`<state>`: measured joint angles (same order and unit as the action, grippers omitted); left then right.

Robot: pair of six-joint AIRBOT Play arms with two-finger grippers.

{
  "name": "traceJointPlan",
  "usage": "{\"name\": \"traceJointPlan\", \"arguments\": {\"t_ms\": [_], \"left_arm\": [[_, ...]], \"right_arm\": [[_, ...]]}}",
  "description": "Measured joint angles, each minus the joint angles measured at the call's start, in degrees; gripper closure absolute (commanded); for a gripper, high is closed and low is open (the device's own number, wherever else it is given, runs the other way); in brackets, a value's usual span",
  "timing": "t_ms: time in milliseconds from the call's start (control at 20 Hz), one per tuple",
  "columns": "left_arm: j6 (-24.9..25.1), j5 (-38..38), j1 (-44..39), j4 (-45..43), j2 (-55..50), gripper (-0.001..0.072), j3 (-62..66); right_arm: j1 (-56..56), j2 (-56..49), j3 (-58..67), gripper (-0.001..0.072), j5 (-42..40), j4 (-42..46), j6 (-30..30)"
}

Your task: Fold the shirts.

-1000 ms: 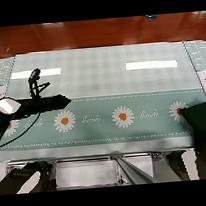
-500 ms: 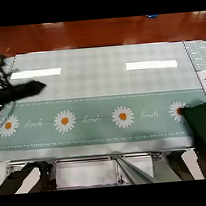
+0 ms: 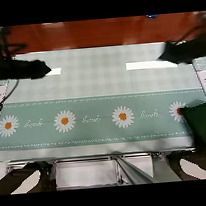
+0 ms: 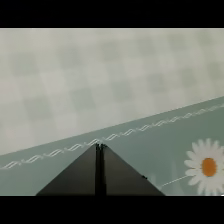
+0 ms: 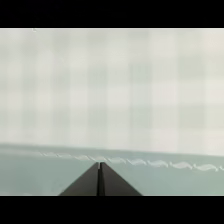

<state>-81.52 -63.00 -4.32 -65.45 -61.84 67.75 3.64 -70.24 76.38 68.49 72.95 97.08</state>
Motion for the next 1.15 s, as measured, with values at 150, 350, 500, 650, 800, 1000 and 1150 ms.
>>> {"name": "traceJointPlan", "arguments": {"t_ms": [150,350,500,650,800,1000,1150], "left_arm": [[-6.1,-1.3,-2.0,-7.3,-0.7,0.0676,-0.6],[-9.2,-1.8,-2.8,-11.1,-1.0,0.0676,-0.9],[-10.1,-3.1,-3.1,-12.1,-1.1,0.0675,-1.0],[-10.4,-3.3,-3.1,-12.7,-1.1,0.0675,-1.0],[-10.6,-3.4,-3.2,-13.0,-1.1,0.0676,-1.0],[-10.7,-3.4,-3.2,-13.0,-1.1,0.0675,-1.0],[-10.8,-3.5,-3.2,-13.0,-1.1,0.0675,-1.0]], "right_arm": [[7.7,-6.5,0.3,0.0691,4.4,13.7,3.0],[10.9,-9.5,0.4,0.0691,7.4,21.4,4.4],[11.6,-10.2,0.5,0.0691,8.3,23.4,4.8],[12.0,-10.4,0.5,0.0691,8.7,24.4,5.0],[12.0,-10.6,0.5,0.0691,8.9,24.8,5.0],[12.1,-10.6,0.5,0.0691,9.0,25.1,5.0],[12.1,-10.6,0.5,0.0691,9.0,25.1,5.1]]}}
